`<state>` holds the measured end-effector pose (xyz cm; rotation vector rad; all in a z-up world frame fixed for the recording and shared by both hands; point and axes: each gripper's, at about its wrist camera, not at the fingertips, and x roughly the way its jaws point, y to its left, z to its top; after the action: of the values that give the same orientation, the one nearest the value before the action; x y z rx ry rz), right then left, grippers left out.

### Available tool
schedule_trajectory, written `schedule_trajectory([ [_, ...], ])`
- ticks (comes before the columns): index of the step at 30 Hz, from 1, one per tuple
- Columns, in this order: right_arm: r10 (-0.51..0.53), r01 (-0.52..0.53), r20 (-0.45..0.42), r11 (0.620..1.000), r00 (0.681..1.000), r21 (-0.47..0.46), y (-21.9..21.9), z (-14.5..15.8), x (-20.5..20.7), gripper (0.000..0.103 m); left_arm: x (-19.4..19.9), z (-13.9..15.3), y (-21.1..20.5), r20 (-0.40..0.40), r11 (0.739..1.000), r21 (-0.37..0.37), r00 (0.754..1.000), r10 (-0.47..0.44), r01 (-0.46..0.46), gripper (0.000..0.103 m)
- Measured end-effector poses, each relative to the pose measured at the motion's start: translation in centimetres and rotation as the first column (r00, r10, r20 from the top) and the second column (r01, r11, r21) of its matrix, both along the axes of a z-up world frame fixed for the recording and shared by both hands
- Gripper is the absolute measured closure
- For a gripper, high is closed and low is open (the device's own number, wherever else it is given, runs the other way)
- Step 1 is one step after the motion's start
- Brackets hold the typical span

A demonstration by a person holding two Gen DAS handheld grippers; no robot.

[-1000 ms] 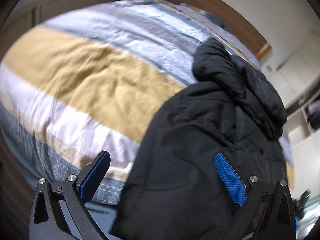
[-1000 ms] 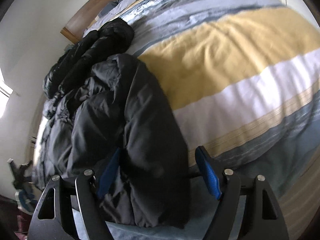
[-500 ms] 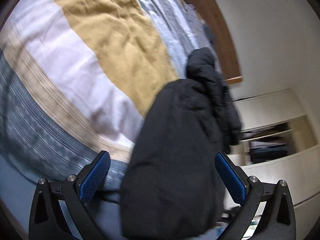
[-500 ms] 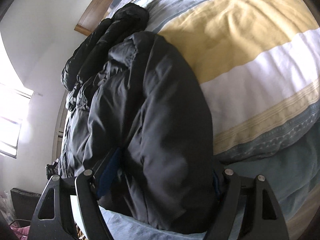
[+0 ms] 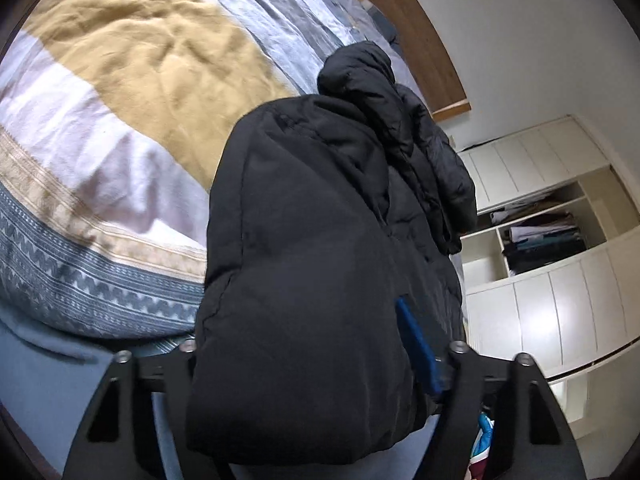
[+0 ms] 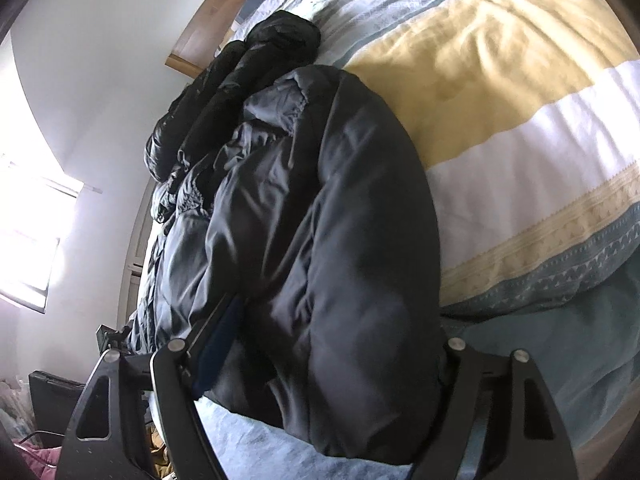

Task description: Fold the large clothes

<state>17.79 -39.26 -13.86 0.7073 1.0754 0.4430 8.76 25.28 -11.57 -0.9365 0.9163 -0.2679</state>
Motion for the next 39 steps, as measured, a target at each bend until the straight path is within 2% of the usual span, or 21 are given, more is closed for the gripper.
schedule_trajectory([
  [3, 0.016, -0.016, 0.011, 1.000, 1.000, 0.018, 0.2, -0.1, -0.2, 0.030, 0.0, 0.2, -0.6, -0.015, 1.000, 0.009, 1.000, -0.001, 0.001, 0.049],
  [4, 0.023, -0.023, 0.014, 1.000, 1.000, 0.019, 0.3, -0.1, -0.2, 0.031, 0.0, 0.1, -0.6, -0.020, 1.000, 0.008, 1.000, 0.002, -0.002, 0.057],
  [5, 0.030, -0.030, 0.017, 0.999, 0.999, 0.021, 0.4, 0.0, -0.2, 0.038, -0.1, 0.1, -0.6, -0.025, 1.000, 0.008, 1.000, 0.006, -0.006, 0.065],
  [6, 0.036, -0.036, 0.019, 0.999, 0.999, 0.026, 0.5, -0.1, -0.3, 0.043, -0.1, 0.2, -0.8, -0.029, 1.000, 0.008, 1.000, 0.012, -0.011, 0.068],
  [8, 0.042, -0.043, 0.025, 0.998, 0.999, 0.044, 0.7, -0.1, -0.2, 0.064, -0.2, 0.6, -0.9, -0.031, 1.000, 0.008, 0.999, 0.017, -0.017, 0.078],
  [14, 0.044, -0.047, 0.073, 0.998, 0.996, 0.048, 1.4, 1.4, 0.2, 0.082, 0.6, 3.2, -2.2, -0.019, 0.998, 0.058, 1.000, 0.002, -0.001, 0.090],
  [21, -0.004, -0.018, 0.219, 0.995, 0.976, 0.100, 0.6, 6.9, 2.2, 0.086, 3.2, 8.6, -2.9, 0.071, 0.997, 0.067, 0.997, -0.030, 0.025, 0.092],
  [25, -0.030, -0.007, 0.282, 0.992, 0.959, 0.130, 0.1, 9.6, 4.1, 0.086, 5.9, 11.6, -2.2, 0.139, 0.999, 0.028, 0.990, -0.024, 0.020, 0.092],
  [30, -0.098, 0.027, 0.319, 0.975, 0.943, 0.219, -1.1, 11.4, 7.1, 0.086, 9.7, 14.2, -0.9, 0.194, 0.999, -0.047, 0.981, 0.004, 0.005, 0.092],
  [34, -0.168, 0.064, 0.325, 0.949, 0.931, 0.308, -2.3, 12.0, 9.9, 0.086, 12.7, 15.4, 0.1, 0.196, 0.998, -0.068, 0.980, 0.029, -0.016, 0.092],
  [39, -0.177, 0.069, 0.340, 0.949, 0.924, 0.307, -3.0, 13.2, 13.4, 0.086, 16.0, 16.4, 1.6, 0.239, 0.987, -0.151, 0.967, 0.083, -0.047, 0.091],
])
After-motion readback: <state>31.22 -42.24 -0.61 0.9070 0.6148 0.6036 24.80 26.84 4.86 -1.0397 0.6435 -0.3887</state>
